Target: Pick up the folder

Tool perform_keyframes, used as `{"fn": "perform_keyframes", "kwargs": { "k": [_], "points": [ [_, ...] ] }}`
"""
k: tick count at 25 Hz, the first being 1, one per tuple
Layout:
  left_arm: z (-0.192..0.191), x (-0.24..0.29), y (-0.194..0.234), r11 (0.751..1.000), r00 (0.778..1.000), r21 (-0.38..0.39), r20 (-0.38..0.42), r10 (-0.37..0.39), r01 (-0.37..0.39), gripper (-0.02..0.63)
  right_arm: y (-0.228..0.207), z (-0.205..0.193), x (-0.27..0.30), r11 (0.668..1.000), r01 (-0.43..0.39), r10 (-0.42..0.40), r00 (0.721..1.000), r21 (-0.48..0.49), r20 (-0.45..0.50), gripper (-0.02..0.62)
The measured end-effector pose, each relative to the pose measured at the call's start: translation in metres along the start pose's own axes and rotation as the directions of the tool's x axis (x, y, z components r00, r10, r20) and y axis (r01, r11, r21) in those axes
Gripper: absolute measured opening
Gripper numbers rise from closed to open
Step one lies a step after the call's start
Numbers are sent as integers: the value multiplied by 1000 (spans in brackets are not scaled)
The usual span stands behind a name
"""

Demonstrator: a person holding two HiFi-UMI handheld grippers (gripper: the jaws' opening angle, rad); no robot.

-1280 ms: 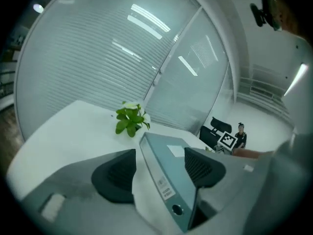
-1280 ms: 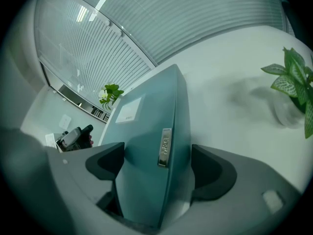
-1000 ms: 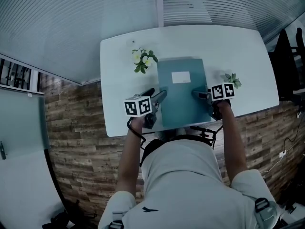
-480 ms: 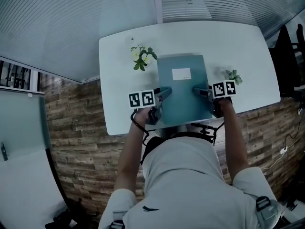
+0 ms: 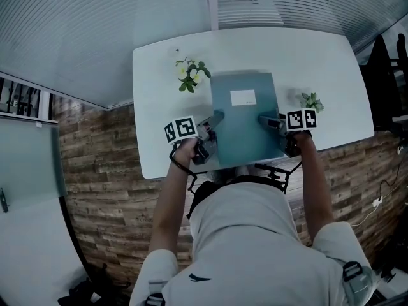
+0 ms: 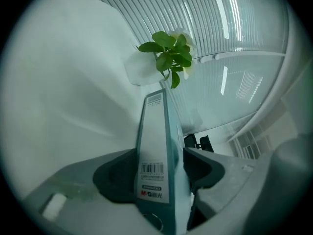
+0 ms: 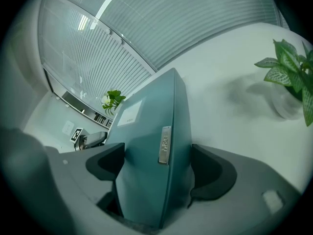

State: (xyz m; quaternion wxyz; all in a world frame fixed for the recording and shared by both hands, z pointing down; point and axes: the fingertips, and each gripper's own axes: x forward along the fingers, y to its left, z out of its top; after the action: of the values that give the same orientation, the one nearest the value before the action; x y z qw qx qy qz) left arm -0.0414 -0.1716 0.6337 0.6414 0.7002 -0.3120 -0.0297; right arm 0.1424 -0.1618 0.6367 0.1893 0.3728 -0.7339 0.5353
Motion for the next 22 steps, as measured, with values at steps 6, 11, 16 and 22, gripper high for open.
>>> {"fn": "perform_keyframes", "kwargs": {
  "k": [6, 11, 16, 22],
  "points": [
    [-4, -2, -1, 999, 999, 31, 32, 11, -12, 308, 0, 3, -7, 993, -96, 91, 992, 67, 83, 393],
    [-7, -9, -5, 997, 999, 72, 47, -20, 17, 308, 8, 1, -11, 983, -177, 171, 978, 42, 116, 407],
    [-1, -23, -22, 981, 992, 187, 101, -78, 58, 310, 17, -4, -12, 969, -240, 230, 961, 50, 156, 413],
    [18, -47, -61, 959, 945, 205, 220, -240, 196, 308, 32, -5, -13, 948, -311, 290, 934, 74, 210, 414]
  ]
}}
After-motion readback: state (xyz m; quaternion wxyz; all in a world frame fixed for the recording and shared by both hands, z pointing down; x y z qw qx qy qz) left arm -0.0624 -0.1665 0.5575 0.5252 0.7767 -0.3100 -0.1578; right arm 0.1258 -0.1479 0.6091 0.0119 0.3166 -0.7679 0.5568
